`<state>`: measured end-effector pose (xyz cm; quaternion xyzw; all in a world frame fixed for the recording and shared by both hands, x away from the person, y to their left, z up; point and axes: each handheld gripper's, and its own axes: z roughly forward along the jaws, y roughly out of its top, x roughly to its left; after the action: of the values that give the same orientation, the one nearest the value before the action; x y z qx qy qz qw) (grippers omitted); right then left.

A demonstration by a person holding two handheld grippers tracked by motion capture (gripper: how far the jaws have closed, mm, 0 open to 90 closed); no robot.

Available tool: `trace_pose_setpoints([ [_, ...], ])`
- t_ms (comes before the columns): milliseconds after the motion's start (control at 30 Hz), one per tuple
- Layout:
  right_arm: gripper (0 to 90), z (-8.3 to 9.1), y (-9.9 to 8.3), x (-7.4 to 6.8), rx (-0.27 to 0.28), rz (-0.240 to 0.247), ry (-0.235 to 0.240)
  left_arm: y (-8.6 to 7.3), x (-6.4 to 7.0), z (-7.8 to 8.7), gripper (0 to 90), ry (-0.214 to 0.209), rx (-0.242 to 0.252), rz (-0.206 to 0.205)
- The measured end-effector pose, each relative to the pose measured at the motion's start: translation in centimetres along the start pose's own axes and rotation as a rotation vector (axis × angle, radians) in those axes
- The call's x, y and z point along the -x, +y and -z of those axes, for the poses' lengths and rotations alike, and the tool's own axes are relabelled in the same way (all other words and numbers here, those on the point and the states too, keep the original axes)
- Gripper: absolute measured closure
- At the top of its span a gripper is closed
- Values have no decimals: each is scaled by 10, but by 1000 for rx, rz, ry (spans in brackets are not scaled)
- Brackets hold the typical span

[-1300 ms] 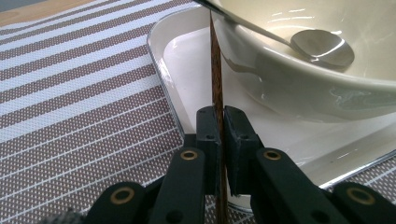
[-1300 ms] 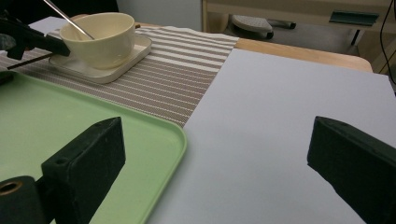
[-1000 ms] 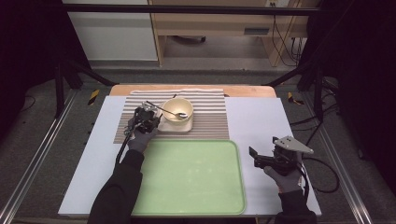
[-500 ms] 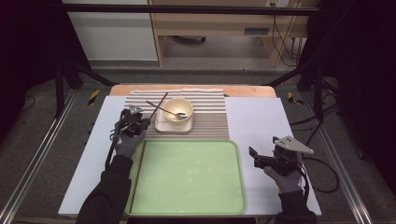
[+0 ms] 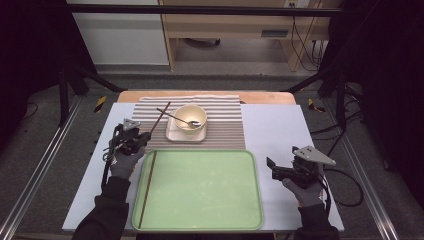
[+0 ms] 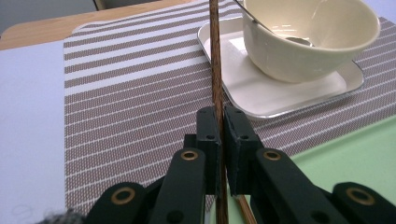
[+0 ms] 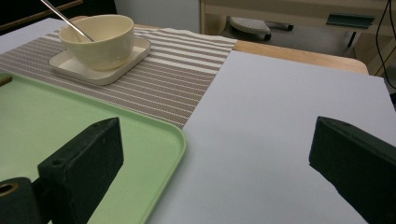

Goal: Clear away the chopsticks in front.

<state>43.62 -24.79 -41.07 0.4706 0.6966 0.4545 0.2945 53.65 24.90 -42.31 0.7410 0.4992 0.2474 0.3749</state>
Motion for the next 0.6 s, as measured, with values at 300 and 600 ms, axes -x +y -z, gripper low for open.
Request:
trace_pose_setpoints([
  [300,31,1,1,-1,1,3,1,-16,2,21,849,17,-7,-1],
  [600,30,1,1,-2,3,2,1,-34,3,39,849,22,-16,0],
])
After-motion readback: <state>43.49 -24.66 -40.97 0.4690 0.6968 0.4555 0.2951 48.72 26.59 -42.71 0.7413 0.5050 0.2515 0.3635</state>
